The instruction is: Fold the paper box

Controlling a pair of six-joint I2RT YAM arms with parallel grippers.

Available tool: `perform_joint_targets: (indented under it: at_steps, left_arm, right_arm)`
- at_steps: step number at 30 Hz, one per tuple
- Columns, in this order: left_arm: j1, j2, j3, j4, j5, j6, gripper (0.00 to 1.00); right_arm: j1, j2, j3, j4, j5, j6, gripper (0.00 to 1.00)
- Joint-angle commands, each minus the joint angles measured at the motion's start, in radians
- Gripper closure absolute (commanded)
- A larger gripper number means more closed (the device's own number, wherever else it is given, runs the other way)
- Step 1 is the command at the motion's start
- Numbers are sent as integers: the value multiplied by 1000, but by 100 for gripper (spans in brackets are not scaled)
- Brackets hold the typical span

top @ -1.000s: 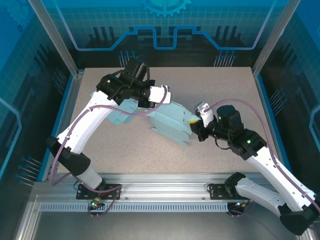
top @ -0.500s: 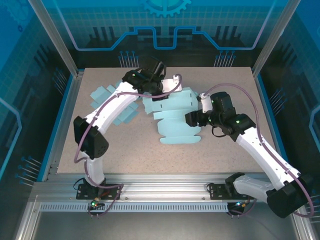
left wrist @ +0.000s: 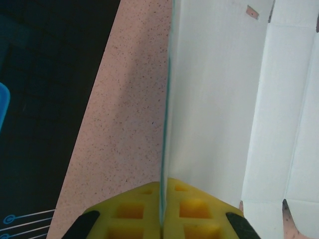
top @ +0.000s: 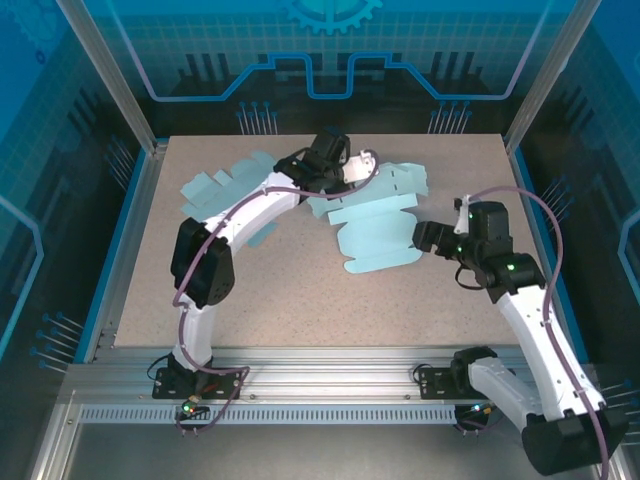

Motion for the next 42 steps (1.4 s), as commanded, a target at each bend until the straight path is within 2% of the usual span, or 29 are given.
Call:
perform_joint_targets:
  at_steps: [1,7,16,23,28,33,38,42]
  left_arm:
    - [-23,-65,-82,167,-36,-74,100]
    - [-44,-103,-222,296,-82,-106,100]
    - [-46,-154,-367,397,-80,-104,100]
    - [-46,-158,-405,425,-97,-67,100]
    - [-45,-144,-397,401,-99,-11,100]
    - [-68,-126,-415,414,-136,78,100]
    - [-113,-101,-500,619,-279,220,100]
    - [-135,-97,-569,771,-327,294,100]
  right_arm:
    - [-27,-52,-70,-7,-24,65,5]
    - [-38,-108,-178,52,-75,114,4]
    - [-37,-127,-157,40,-142,102,3]
    - [-38,-48,-120,127,-233,133,5]
    - [-40,42,-19,117,-175,110,7]
    - [-46,174,107,112,-167,100,18]
    - [-50,306,202,150,-197,125,26]
    - [-50,399,263,147,-210,147,34]
